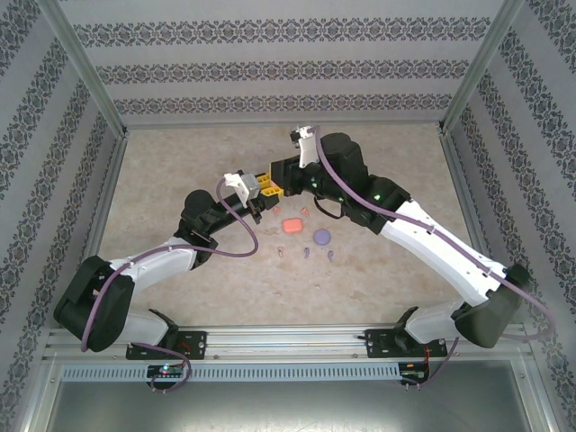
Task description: Insert the wireless bluetooth earbuds into the charging case
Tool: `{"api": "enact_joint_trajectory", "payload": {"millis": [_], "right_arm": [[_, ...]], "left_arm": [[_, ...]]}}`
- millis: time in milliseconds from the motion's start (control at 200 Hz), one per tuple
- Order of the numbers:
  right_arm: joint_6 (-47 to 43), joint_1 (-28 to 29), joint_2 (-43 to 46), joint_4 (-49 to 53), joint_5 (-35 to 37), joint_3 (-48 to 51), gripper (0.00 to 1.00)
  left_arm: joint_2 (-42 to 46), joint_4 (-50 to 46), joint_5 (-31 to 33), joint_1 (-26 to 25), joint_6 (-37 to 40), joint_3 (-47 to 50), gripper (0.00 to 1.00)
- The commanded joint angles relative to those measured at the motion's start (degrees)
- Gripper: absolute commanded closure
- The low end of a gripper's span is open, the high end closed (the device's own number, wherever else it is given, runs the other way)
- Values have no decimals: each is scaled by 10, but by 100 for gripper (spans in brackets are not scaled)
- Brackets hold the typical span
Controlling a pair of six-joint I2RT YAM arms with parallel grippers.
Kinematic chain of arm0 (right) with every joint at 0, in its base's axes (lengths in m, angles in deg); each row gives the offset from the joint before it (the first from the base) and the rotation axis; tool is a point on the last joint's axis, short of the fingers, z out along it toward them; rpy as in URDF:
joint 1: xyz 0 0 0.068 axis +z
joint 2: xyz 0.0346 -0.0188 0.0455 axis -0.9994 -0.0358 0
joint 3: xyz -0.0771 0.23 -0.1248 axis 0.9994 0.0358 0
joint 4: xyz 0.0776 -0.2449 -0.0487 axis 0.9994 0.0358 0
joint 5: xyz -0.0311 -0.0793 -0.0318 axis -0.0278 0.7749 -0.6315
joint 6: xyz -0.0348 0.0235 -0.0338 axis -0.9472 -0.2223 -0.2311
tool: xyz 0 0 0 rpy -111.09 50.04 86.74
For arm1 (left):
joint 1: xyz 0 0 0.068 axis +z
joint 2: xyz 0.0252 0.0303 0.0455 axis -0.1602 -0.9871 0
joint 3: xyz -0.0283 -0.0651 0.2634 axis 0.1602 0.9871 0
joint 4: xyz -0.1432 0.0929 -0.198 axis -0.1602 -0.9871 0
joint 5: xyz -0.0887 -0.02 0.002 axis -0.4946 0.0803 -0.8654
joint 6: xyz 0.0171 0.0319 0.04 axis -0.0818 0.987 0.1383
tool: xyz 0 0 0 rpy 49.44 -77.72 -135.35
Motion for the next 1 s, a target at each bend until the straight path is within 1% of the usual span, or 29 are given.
{"api": "enact_joint_trajectory", "payload": {"millis": [0,270,754,894,994], "right_arm": [[-12,4,-13,6,-3,-24,83],[-6,0,-17,7,2,0,83],[11,-13,38,4,10,67,83],[13,-16,54,-5,13,66,81],[17,-20,78,-5,15,67,77]], "left_arm": [[14,5,-14,-7,7,-21,100],[17,4,-13,-7,10,-23,100],[17,3,-10,-7,12,-24,100],[18,2,-10,-7,11,-23,100],[20,1,-3,-7,11,-20,100]]}}
